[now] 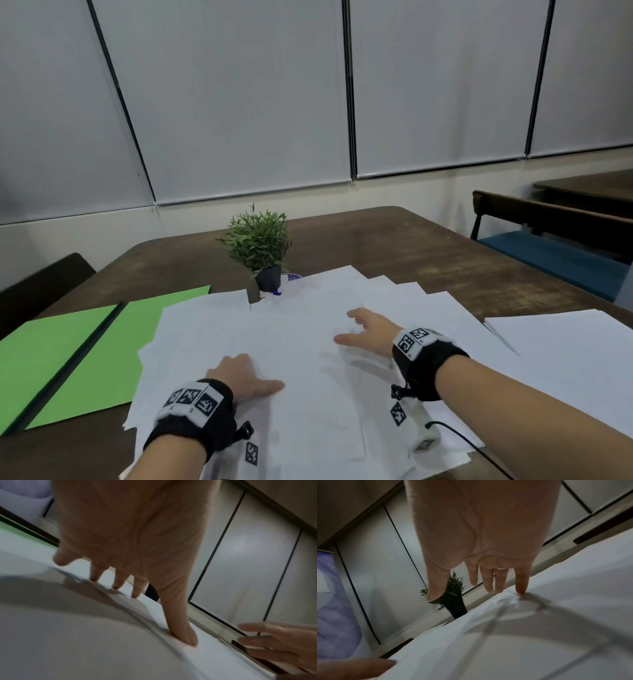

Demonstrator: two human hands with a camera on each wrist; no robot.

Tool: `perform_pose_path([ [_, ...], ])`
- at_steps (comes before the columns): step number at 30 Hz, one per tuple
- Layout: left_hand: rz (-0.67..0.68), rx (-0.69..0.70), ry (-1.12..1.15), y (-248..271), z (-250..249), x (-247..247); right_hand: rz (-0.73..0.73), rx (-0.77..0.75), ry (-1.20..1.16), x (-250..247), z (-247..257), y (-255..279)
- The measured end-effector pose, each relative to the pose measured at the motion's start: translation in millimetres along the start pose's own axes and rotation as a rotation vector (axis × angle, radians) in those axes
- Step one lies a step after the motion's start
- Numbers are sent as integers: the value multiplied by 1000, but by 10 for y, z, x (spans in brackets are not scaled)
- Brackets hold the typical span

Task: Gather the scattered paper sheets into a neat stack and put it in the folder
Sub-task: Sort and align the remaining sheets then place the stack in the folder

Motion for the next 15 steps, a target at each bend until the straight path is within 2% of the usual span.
perform_pose_path([
  [2,75,132,-3,48,-74,51,19,10,-20,64,84,-54],
  [4,210,237,35,121,-125,83,61,57,19,130,107,-74],
  [6,243,268,5,150,-169,67,76,119,223,171,98,-71],
  [8,125,216,-54,102,-156,18,55,165,413,175,114,-43],
  [10,-10,76,-65,48,-60,-59,37,208,454,155,132,-21],
  [12,-77,-45,-51,26,35,-100,68,224,390,168,112,-57],
  [15,-102,-116,-67,2,82,-92,98,229,285,215,55,-103],
])
Point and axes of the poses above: each hand's wrist, its own y-axis away from the middle knuckle, its own x-axis out of the palm, z = x × y, the point moved 5 cm from there along -y, towards the middle knuckle, and after that the axes turned 6 degrees about z, right-handed, at the moved point
